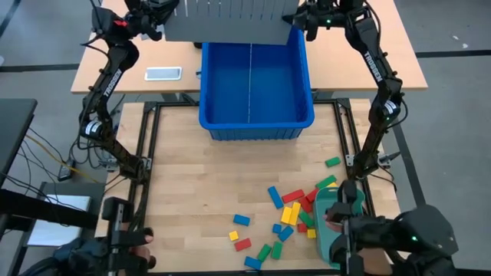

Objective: Sort Items/Unsort Items

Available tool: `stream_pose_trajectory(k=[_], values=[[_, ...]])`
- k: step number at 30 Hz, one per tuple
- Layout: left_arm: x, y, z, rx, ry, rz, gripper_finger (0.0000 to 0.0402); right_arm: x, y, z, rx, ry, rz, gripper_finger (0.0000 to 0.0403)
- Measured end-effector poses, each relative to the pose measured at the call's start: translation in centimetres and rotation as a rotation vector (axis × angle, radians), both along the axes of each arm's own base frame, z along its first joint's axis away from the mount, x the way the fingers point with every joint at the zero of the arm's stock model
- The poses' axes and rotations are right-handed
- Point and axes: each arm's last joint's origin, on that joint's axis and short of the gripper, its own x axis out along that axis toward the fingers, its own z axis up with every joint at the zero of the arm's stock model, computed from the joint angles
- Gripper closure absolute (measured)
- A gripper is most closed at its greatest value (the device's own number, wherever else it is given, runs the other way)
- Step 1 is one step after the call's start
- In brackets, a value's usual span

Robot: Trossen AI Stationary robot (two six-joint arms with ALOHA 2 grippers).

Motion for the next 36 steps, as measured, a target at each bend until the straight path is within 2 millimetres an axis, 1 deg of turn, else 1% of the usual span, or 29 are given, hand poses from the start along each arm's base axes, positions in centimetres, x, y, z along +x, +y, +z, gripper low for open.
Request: stream_pose_trajectory(k=[3, 6, 7, 8, 11, 15, 19, 25, 30, 33, 36], values=[[0.5, 0.3, -0.5, -0.012, 0.034, 0.014, 0.0401, -0.3, -0.2, 0.3, -0.039, -0.014, -0.012, 0.0305], [0.9, 0.8, -1.3, -0.027, 0.103, 0.031, 0.0401, -0.9, -0.5, 0.2, -0.065, -0.004, -0.031, 0.0374], [1.0, 1.0, -1.6, -0.027, 0.125, 0.043, 0.0401, -1.2, -0.7, 0.2, -0.075, -0.001, -0.039, 0.0387], [1.1, 1.1, -2.0, -0.025, 0.148, 0.055, 0.0401, -1.5, -0.9, 0.2, -0.082, 0.002, -0.047, 0.0391], [1.6, 1.4, -2.9, 0.001, 0.217, 0.084, 0.0401, -2.6, -1.4, 0.0, -0.087, 0.013, -0.078, 0.0387], [2.8, 1.7, -4.0, 0.044, 0.281, 0.136, 0.0401, -3.9, -2.1, -0.1, -0.102, 0.030, -0.112, 0.0396], [4.0, 2.8, -5.5, 0.034, 0.320, 0.142, 0.0401, -4.9, -2.4, -0.8, -0.101, 0.075, -0.143, 0.0397], [5.7, 5.4, -8.9, 0.011, 0.388, 0.191, 0.0401, -5.2, -2.5, -2.2, -0.083, 0.186, -0.193, 0.0399], [6.5, 7.3, -11.3, -0.006, 0.430, 0.203, 0.0401, -5.3, -2.4, -2.7, -0.074, 0.228, -0.205, 0.0400], [6.8, 8.1, -12.5, -0.026, 0.450, 0.199, 0.0401, -5.3, -2.3, -2.9, -0.065, 0.243, -0.205, 0.0401], [6.9, 8.2, -13.0, -0.044, 0.468, 0.189, 0.0401, -5.4, -2.3, -3.2, -0.045, 0.264, -0.205, 0.0401]])
